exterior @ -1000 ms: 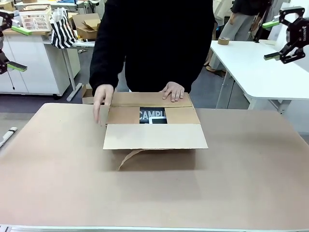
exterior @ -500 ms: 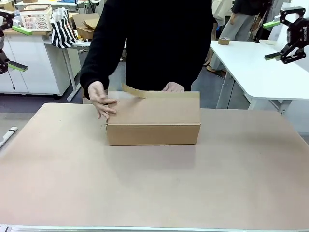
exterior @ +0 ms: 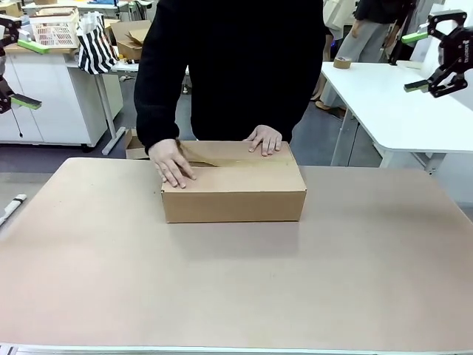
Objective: Pack the gift set into the box.
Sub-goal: Press and hold the closed box until the human finishes sealing it.
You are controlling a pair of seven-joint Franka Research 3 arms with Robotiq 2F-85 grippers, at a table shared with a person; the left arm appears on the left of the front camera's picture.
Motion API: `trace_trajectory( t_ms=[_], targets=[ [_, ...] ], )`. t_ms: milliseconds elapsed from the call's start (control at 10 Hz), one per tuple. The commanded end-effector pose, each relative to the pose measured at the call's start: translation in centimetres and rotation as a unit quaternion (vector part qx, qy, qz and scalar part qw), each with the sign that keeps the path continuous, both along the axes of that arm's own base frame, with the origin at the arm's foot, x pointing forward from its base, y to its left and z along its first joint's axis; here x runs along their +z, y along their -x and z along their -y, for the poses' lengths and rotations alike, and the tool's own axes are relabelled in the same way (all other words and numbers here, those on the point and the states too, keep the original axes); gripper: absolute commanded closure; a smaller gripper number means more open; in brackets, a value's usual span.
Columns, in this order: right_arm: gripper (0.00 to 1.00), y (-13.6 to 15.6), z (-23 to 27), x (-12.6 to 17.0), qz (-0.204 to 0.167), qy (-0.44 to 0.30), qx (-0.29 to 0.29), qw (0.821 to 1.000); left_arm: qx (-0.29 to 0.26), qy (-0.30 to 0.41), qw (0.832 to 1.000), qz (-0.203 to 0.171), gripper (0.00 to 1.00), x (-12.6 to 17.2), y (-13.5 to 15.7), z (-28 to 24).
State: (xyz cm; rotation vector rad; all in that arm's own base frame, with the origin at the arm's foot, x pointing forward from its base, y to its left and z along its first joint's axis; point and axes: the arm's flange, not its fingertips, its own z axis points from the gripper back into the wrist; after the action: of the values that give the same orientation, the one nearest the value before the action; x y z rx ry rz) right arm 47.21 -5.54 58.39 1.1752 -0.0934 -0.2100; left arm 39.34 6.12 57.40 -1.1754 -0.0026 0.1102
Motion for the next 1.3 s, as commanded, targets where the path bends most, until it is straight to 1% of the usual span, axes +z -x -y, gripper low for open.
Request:
trace_trajectory(
  t_ms=[0,1200],
  targets=[
    [0.0,0.08,0.11,0.2,0.004,0.007,0.002,1.0,-0.004,0.006,1.0,0.002,0.0,0.2,0.2,0.05],
    [0.0,0.08,0.11,0.2,0.004,0.007,0.002,1.0,-0.004,0.006,1.0,0.002,0.0,0.2,0.2,0.05]
  ],
)
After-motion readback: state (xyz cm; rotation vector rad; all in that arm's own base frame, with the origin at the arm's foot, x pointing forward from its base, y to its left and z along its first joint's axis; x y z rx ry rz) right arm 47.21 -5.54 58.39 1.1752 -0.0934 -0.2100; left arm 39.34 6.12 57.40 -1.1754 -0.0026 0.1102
